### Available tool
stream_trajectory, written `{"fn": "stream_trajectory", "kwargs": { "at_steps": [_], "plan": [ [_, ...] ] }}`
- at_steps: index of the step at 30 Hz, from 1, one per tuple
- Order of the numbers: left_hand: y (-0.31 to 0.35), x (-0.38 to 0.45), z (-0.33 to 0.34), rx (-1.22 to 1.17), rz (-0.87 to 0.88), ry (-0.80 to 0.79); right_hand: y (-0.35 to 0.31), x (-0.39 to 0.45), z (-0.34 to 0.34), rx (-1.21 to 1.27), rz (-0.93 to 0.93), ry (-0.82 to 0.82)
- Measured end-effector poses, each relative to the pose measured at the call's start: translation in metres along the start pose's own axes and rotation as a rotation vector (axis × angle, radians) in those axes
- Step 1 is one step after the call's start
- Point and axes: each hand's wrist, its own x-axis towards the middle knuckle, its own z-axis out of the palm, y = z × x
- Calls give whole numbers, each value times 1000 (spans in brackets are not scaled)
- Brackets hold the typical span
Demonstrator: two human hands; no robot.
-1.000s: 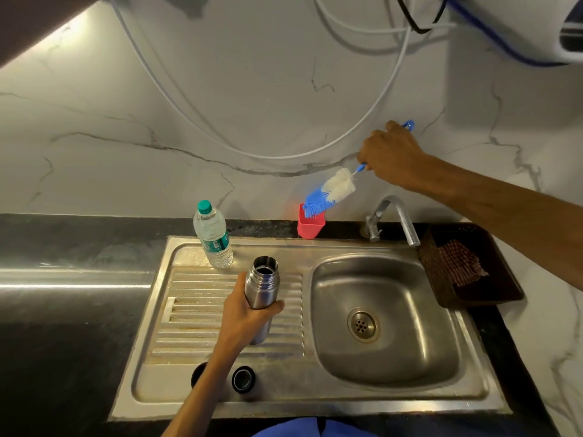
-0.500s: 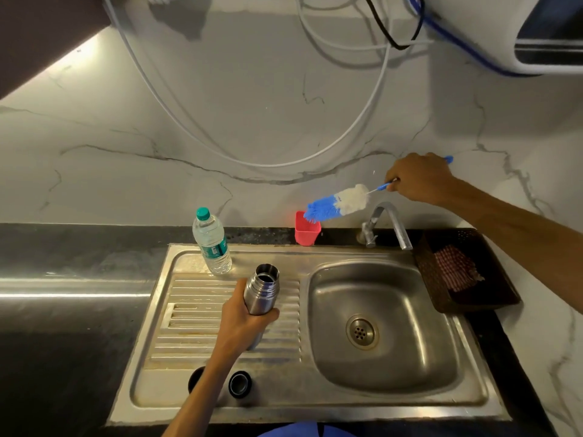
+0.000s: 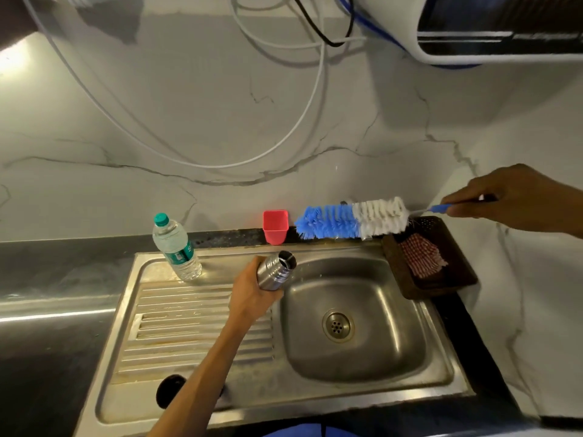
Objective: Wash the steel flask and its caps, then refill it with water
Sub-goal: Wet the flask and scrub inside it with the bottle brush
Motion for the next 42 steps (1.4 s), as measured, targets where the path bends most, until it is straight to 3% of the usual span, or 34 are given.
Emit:
{"fn": "stream_trajectory", "kwargs": {
  "at_steps": [7,18,23,31,42],
  "plan": [
    [43,5,38,-65,89,-38,26,-60,-18,-40,10,76],
    [76,-21,85,-1,231,-42,55,-105,-23,-195,44,53],
    [84,-27,93,51,285,-26,59,-123,-23,-293,-75,95],
    [92,-33,99,52,301,-14,55,-130,-17,-796,-418,235],
    [74,-32,94,227,374,-118,33,-126,-10,-965,-626,213]
  ]
}}
